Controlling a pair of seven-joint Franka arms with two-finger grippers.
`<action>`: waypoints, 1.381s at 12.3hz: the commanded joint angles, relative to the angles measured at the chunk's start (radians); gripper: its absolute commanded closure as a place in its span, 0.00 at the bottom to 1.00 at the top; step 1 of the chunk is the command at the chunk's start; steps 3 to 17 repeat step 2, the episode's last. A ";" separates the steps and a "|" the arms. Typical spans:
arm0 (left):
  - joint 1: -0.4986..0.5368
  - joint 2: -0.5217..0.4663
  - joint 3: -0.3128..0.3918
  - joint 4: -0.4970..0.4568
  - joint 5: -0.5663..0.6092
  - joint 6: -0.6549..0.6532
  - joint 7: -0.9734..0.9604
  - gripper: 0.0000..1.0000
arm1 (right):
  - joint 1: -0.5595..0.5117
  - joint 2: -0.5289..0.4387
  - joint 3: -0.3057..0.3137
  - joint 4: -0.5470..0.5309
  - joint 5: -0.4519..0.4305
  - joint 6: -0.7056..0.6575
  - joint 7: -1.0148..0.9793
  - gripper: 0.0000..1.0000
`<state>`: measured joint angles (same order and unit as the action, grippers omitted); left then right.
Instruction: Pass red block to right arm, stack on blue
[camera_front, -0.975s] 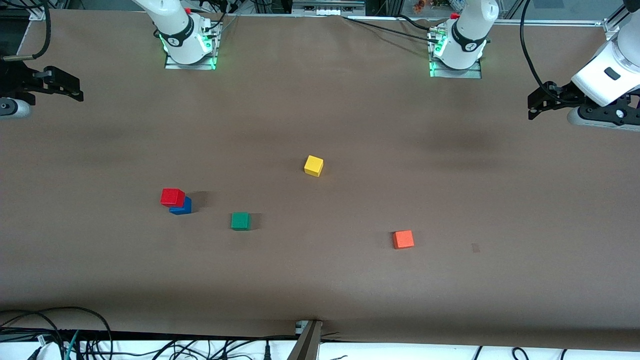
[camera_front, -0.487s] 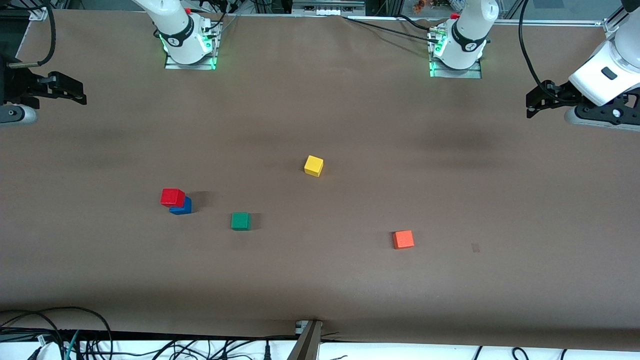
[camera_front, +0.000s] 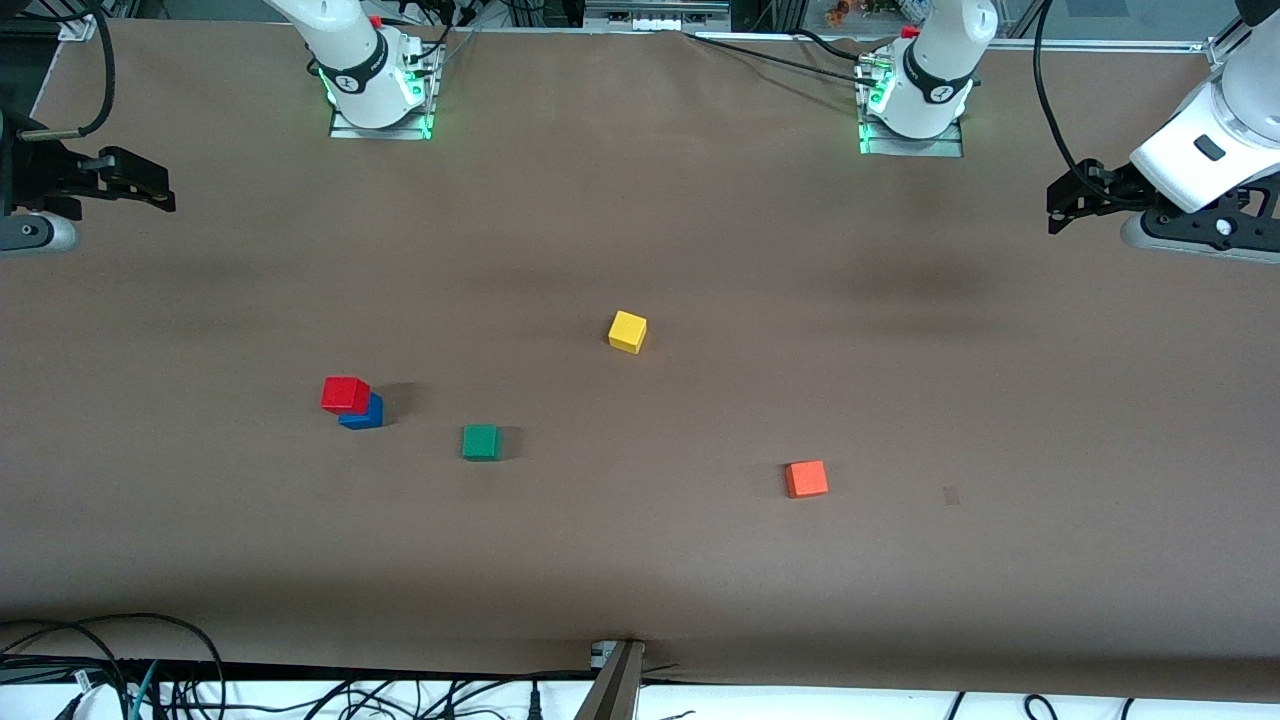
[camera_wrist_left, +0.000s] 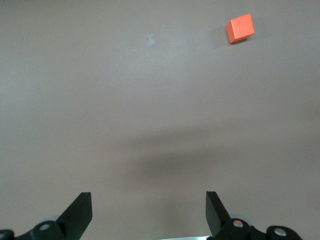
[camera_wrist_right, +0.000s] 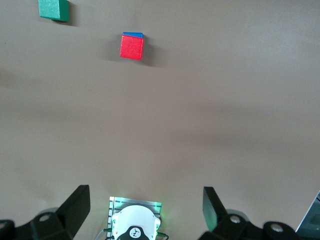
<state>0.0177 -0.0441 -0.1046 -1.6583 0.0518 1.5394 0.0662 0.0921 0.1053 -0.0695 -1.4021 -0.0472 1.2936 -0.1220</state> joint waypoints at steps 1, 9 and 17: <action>-0.004 0.030 0.002 0.057 -0.024 -0.024 0.018 0.00 | -0.012 0.001 0.010 0.012 -0.006 -0.007 -0.010 0.00; -0.002 0.030 0.002 0.057 -0.023 -0.024 0.018 0.00 | -0.011 0.001 0.010 0.012 -0.006 -0.007 -0.010 0.00; -0.002 0.030 0.002 0.057 -0.023 -0.024 0.018 0.00 | -0.011 0.001 0.010 0.012 -0.006 -0.007 -0.010 0.00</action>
